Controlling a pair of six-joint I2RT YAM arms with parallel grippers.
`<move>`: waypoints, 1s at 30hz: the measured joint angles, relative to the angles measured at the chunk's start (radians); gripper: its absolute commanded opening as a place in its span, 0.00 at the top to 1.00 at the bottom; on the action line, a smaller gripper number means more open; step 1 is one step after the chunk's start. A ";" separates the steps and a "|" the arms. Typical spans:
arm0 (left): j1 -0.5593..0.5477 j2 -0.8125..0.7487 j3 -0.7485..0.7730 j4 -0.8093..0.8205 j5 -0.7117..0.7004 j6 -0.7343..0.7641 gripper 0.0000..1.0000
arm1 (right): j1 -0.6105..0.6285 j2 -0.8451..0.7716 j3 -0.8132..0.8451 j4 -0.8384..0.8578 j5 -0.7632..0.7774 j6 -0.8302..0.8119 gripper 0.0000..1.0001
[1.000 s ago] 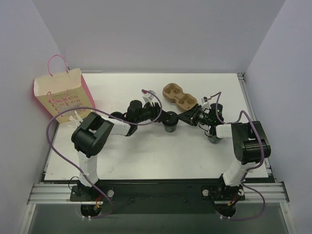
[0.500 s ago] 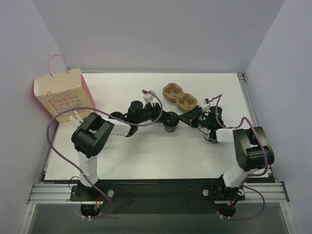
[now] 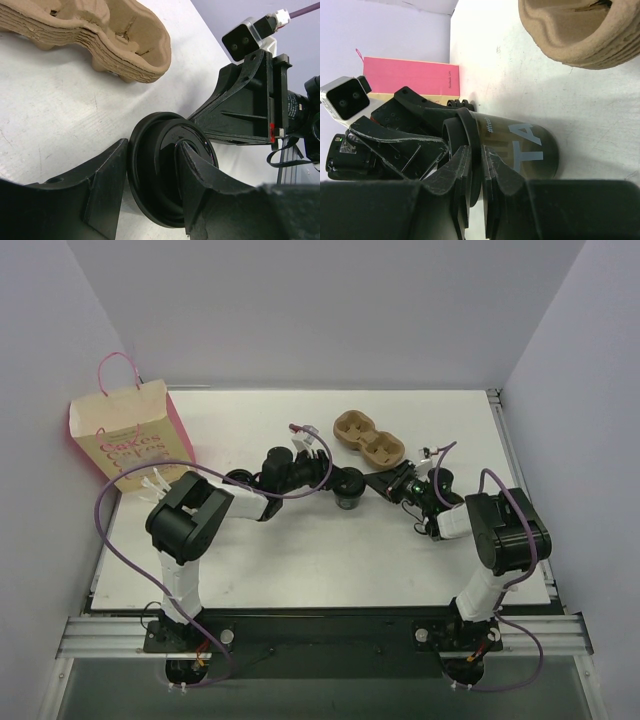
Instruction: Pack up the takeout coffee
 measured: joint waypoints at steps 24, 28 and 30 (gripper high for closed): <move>-0.005 -0.006 -0.008 0.003 -0.015 0.000 0.48 | 0.221 -0.293 0.277 -0.877 0.495 -0.487 0.92; -0.005 -0.006 -0.011 0.008 -0.021 -0.004 0.48 | 0.220 -0.278 0.256 -0.841 0.491 -0.465 0.93; -0.005 -0.006 -0.015 0.016 -0.030 -0.008 0.48 | 0.219 -0.269 0.247 -0.813 0.488 -0.449 0.94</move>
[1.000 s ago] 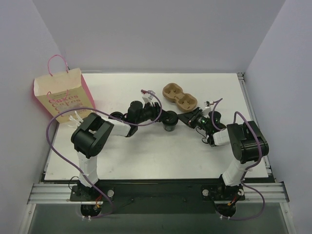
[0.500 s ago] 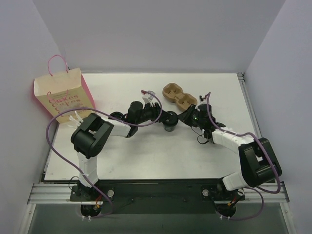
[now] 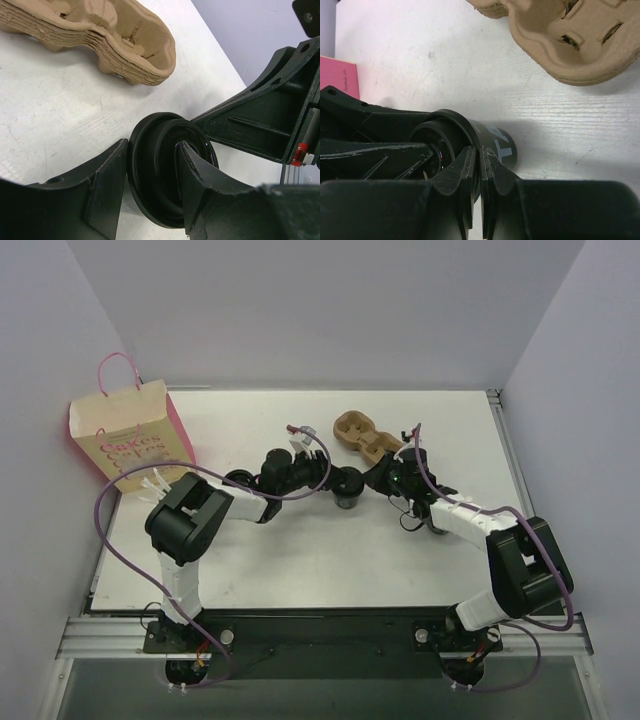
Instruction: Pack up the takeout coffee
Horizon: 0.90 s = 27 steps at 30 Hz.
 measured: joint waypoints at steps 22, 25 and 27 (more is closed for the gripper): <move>0.005 0.000 -0.011 0.026 0.006 0.018 0.48 | -0.124 0.143 -0.264 0.674 -0.274 0.363 0.90; 0.012 0.000 -0.002 0.008 0.021 0.031 0.48 | -0.130 0.196 -0.291 0.801 -0.290 0.435 0.89; 0.017 0.000 0.008 -0.010 0.034 0.040 0.48 | -0.130 0.217 -0.298 0.843 -0.293 0.464 0.89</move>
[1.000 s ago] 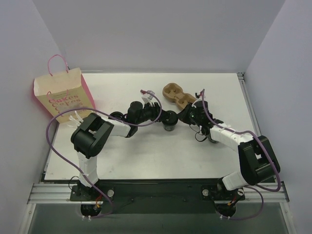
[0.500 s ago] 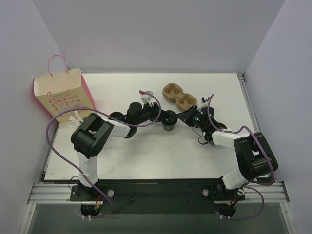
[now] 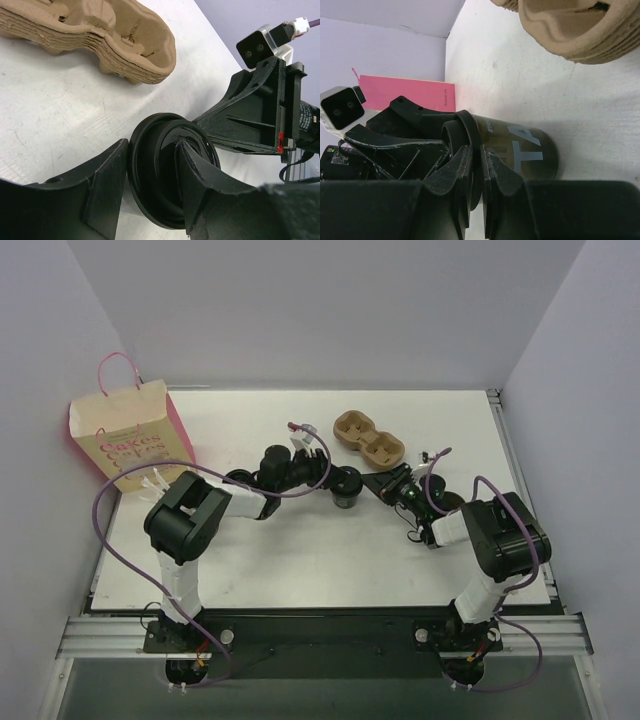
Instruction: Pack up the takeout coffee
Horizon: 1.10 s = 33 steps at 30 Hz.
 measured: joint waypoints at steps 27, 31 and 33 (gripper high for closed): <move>-0.007 0.029 0.245 -0.393 0.120 0.196 0.47 | -0.084 -0.473 0.171 -1.081 -0.137 -0.372 0.52; -0.003 0.036 0.270 -0.432 0.150 0.230 0.47 | -0.106 -0.435 0.279 -1.184 -0.123 -0.453 0.56; 0.000 0.045 0.292 -0.455 0.167 0.245 0.47 | -0.122 -0.380 0.358 -1.212 -0.134 -0.490 0.57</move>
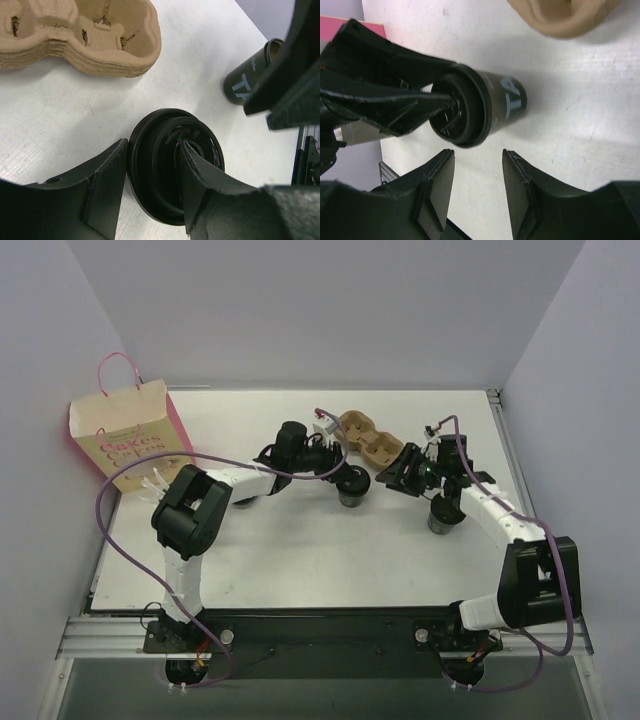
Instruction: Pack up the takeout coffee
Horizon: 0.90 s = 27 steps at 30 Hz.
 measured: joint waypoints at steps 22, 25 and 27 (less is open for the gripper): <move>0.020 0.055 0.141 -0.183 0.116 0.098 0.47 | -0.046 0.375 0.269 -0.022 -0.250 -0.116 0.67; 0.021 0.055 0.141 -0.183 0.117 0.098 0.47 | -0.046 0.387 0.276 -0.012 -0.266 -0.110 0.70; 0.021 0.056 0.142 -0.183 0.117 0.098 0.47 | -0.046 0.402 0.282 -0.005 -0.279 -0.104 0.71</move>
